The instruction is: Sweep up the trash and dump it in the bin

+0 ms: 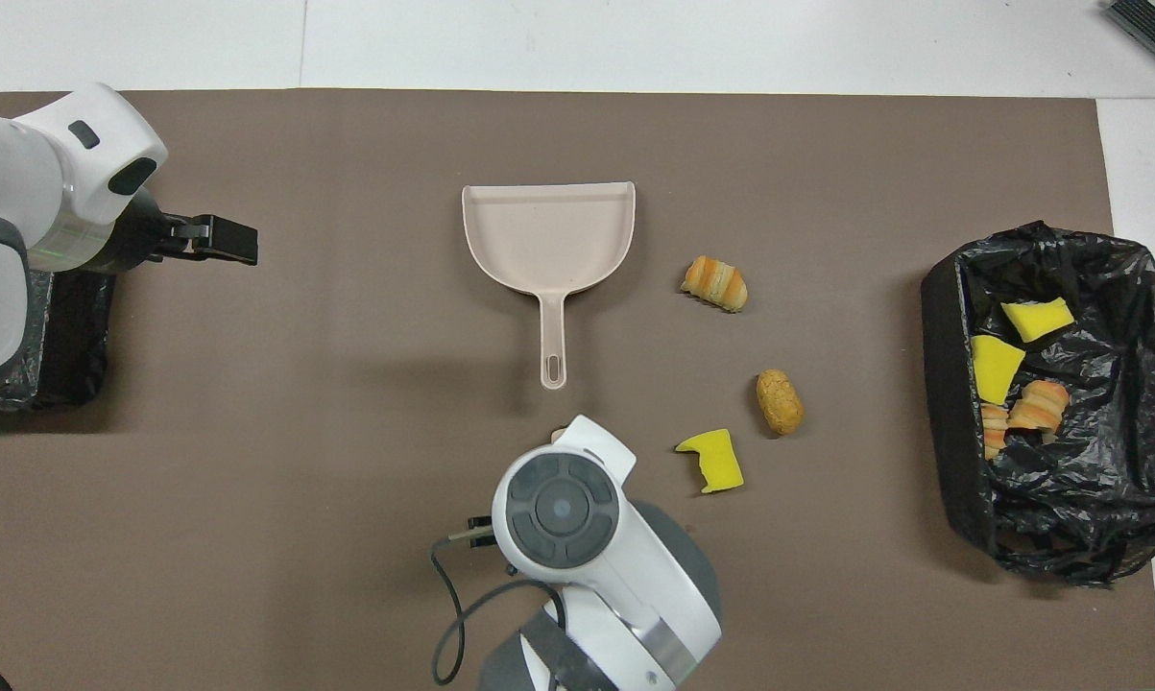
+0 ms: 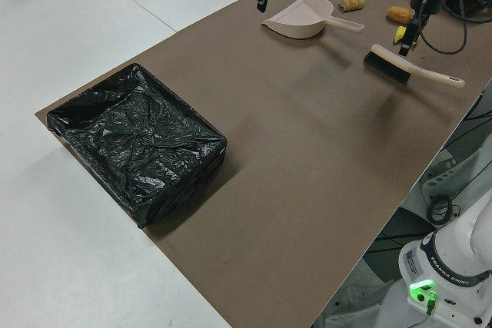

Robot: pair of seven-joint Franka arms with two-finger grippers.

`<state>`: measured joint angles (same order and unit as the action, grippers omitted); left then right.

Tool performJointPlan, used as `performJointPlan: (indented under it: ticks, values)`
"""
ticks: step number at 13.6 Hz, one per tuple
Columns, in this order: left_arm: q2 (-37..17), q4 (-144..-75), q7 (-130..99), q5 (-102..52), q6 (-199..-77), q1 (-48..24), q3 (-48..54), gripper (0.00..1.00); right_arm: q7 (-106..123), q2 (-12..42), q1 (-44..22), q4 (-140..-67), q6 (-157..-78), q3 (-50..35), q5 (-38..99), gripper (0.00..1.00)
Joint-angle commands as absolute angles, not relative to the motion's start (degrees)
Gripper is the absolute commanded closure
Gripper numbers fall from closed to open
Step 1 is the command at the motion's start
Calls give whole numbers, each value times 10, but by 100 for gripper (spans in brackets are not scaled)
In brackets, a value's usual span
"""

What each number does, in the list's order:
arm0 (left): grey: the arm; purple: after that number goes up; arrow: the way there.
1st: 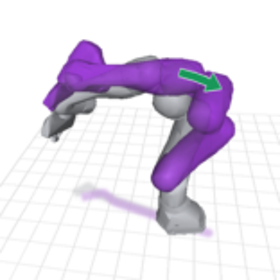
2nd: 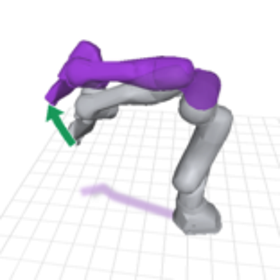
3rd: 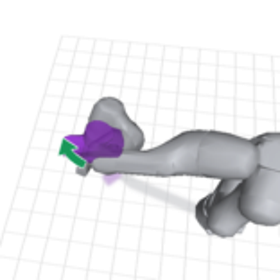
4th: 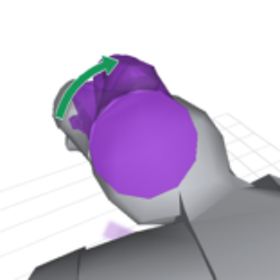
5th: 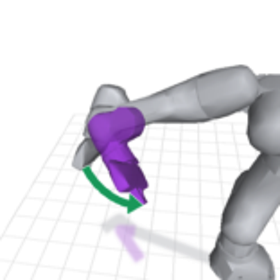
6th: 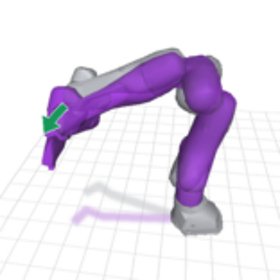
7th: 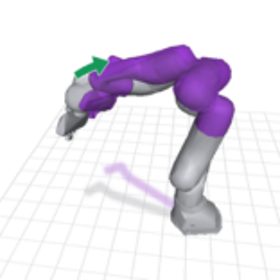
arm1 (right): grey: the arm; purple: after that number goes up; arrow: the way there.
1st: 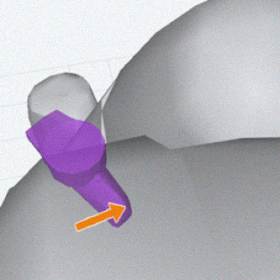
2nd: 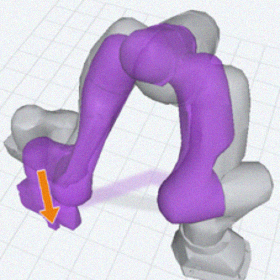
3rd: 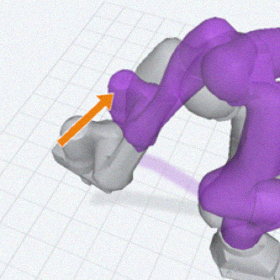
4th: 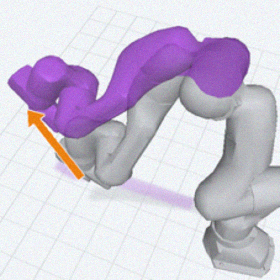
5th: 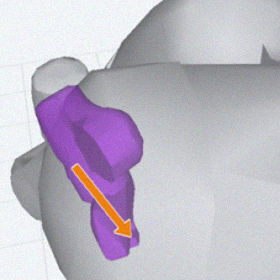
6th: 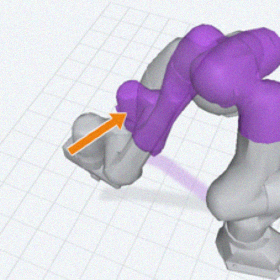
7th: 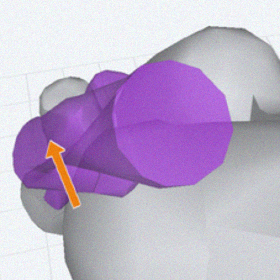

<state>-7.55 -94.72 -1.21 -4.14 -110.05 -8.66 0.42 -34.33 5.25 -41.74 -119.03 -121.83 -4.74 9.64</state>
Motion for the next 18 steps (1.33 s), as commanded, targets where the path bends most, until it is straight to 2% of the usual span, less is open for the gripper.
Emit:
performJointPlan:
  ticks: [1, 6, 8, 9, 11, 13, 14, 15, 18]
  values:
    - [-89, -950, -11, -48, -1129, -105, -3, 0, -327, -32, -429, -1315, -1263, -45, 129, 0]
    - [-92, -951, -9, -48, -1136, -113, -3, 0, -336, -38, -451, -1376, -1310, -45, 157, 1]
    - [-103, -951, -12, -49, -1152, -126, -3, 0, -339, -42, -454, -1384, -1310, -45, 161, 9]
    - [-105, -951, -12, -49, -1153, -127, -3, 0, -340, -43, -458, -1387, -1310, -45, 173, 18]
    - [-105, -952, -13, -49, -1154, -132, -4, 0, -340, -43, -468, -1387, -1310, -45, 178, 51]
    - [-105, -954, -13, -49, -1154, -133, -3, 0, -345, -41, -468, -1383, -1310, -44, 178, 73]
    - [-105, -954, -12, -49, -1156, -136, -3, 0, -347, -40, -468, -1380, -1310, -44, 179, 90]
    - [-110, -954, -13, -49, -1166, -147, -3, 0, -349, -37, -468, -1377, -1310, -44, 179, 100]
    - [-132, -956, -20, -49, -1200, -174, -4, 0, -365, -36, -469, -1365, -1308, -44, 178, 100]
